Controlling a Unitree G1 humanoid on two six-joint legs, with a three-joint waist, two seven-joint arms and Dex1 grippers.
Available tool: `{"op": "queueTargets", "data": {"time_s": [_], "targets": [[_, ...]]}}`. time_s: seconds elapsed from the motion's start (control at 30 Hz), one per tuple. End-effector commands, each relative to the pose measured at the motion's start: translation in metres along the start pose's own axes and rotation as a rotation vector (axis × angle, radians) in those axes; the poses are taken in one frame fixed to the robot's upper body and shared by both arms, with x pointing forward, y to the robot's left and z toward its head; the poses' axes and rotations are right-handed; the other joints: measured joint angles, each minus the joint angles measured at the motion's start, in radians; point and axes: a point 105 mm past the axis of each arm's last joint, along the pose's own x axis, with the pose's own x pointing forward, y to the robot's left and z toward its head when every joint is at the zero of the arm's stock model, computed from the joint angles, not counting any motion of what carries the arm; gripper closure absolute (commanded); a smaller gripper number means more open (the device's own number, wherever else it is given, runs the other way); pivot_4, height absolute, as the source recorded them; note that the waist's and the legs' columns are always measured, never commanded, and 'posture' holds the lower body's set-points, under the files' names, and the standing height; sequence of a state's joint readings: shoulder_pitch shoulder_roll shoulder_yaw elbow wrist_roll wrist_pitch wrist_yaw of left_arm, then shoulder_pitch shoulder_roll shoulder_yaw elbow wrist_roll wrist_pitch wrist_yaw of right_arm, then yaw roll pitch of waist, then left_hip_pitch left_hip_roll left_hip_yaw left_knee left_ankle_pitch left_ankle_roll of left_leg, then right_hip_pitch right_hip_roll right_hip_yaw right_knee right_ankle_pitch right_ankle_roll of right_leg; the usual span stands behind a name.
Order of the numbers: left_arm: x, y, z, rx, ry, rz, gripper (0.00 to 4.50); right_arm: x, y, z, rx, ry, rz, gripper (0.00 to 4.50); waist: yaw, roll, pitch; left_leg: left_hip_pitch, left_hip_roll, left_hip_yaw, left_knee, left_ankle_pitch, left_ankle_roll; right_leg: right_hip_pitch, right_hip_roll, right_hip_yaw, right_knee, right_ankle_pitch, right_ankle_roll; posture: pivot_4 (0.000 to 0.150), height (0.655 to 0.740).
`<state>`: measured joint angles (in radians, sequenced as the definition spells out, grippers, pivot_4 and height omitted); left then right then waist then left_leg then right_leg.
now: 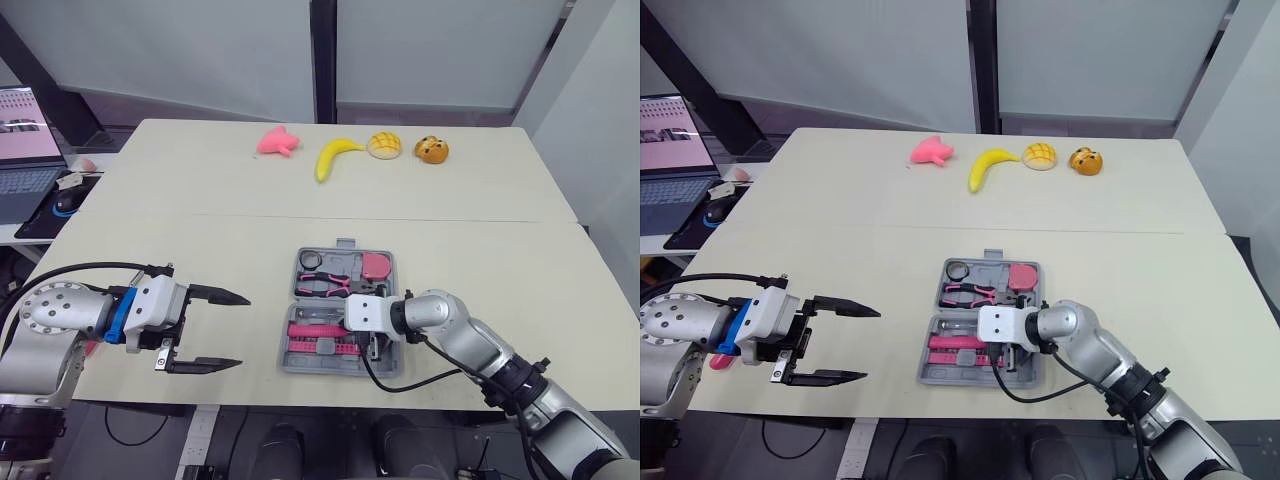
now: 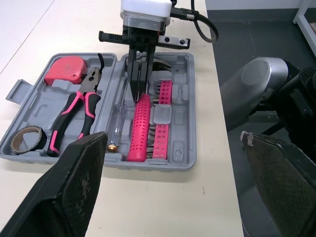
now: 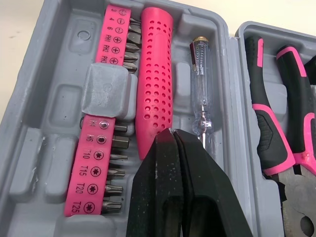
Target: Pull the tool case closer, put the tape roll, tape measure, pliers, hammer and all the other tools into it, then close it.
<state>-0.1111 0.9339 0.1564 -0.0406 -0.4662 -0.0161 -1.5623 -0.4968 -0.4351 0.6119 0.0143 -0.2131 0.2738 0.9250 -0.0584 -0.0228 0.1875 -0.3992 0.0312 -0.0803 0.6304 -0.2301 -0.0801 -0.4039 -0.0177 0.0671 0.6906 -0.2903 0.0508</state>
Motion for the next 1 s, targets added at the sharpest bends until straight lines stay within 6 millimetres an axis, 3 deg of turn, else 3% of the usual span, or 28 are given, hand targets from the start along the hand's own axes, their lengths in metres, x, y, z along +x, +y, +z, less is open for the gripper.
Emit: {"op": "queueTargets", "data": {"time_s": [0.03, 0.17, 0.27, 0.4, 0.5, 0.63, 0.77, 0.87, 1.0], "targets": [[0.001, -0.001, 0.001, 0.017, -0.008, -0.003, 0.00, 0.005, 0.015, -0.011, 0.032, 0.029, 0.057, 4.44, 0.000, 0.000, 0.000, 0.000, 0.000, 0.000, 0.000, 0.000, 0.000, 0.000, 0.000, 0.000, 0.000, 0.000, 0.000, 0.150, 0.7400], [-0.001, 0.000, 0.002, 0.011, -0.018, 0.021, 0.00, -0.005, -0.002, 0.009, 0.040, -0.109, -0.013, 4.44, 0.000, 0.000, 0.000, 0.000, 0.000, 0.000, 0.000, 0.000, 0.000, 0.000, 0.000, 0.000, 0.000, 0.000, 0.000, 0.150, 0.7400], [-0.008, 0.004, 0.002, -0.028, -0.011, 0.066, 0.00, -0.028, -0.017, 0.022, 0.062, -0.217, -0.068, 4.44, 0.000, 0.000, 0.000, 0.000, 0.000, 0.000, 0.000, 0.000, 0.000, 0.000, 0.000, 0.000, 0.000, 0.000, 0.000, 0.150, 0.7400], [-0.030, 0.016, -0.001, -0.146, 0.013, 0.180, 0.00, -0.073, -0.032, 0.029, 0.101, -0.304, -0.099, 3.66, 0.000, 0.000, 0.000, 0.000, 0.000, 0.000, 0.000, 0.000, 0.000, 0.000, 0.000, 0.000, 0.000, 0.000, 0.000, 0.150, 0.7400], [-0.060, 0.026, -0.008, -0.261, 0.059, 0.313, 0.00, -0.109, -0.040, 0.020, 0.133, -0.302, -0.133, 3.00, 0.000, 0.000, 0.000, 0.000, 0.000, -0.001, 0.000, 0.000, 0.000, 0.000, 0.000, -0.001, 0.000, 0.000, 0.000, 0.150, 0.7400], [-0.118, 0.036, -0.016, -0.414, 0.090, 0.542, 0.00, -0.156, -0.052, -0.009, 0.211, -0.230, -0.240, 2.12, -0.001, 0.000, 0.001, 0.000, 0.000, 0.000, 0.000, 0.000, 0.000, 0.000, 0.000, -0.001, 0.000, 0.000, 0.000, 0.150, 0.7400], [-0.171, 0.028, -0.035, -0.507, 0.140, 0.728, 0.00, -0.200, -0.051, -0.032, 0.309, -0.187, -0.298, 1.16, -0.001, 0.001, 0.001, 0.000, 0.000, 0.001, 0.000, 0.000, 0.000, -0.001, 0.000, 0.000, 0.000, 0.000, 0.000, 0.150, 0.7400], [-0.209, 0.013, -0.056, -0.581, 0.206, 0.855, 0.00, -0.231, -0.046, -0.048, 0.382, -0.153, -0.348, 0.12, -0.001, 0.001, 0.001, 0.000, 0.000, 0.001, -0.001, 0.000, 0.000, -0.001, 0.000, 0.000, 0.000, -0.001, -0.001, 0.150, 0.7400], [-0.245, 0.002, -0.065, -0.628, 0.282, 0.999, 0.00, -0.263, -0.036, -0.070, 0.486, -0.112, -0.407, 0.01, 0.000, 0.000, 0.001, 0.000, 0.000, 0.001, -0.001, 0.000, 0.000, -0.001, 0.000, 0.000, 0.000, -0.001, -0.002, 0.150, 0.7400]]}}
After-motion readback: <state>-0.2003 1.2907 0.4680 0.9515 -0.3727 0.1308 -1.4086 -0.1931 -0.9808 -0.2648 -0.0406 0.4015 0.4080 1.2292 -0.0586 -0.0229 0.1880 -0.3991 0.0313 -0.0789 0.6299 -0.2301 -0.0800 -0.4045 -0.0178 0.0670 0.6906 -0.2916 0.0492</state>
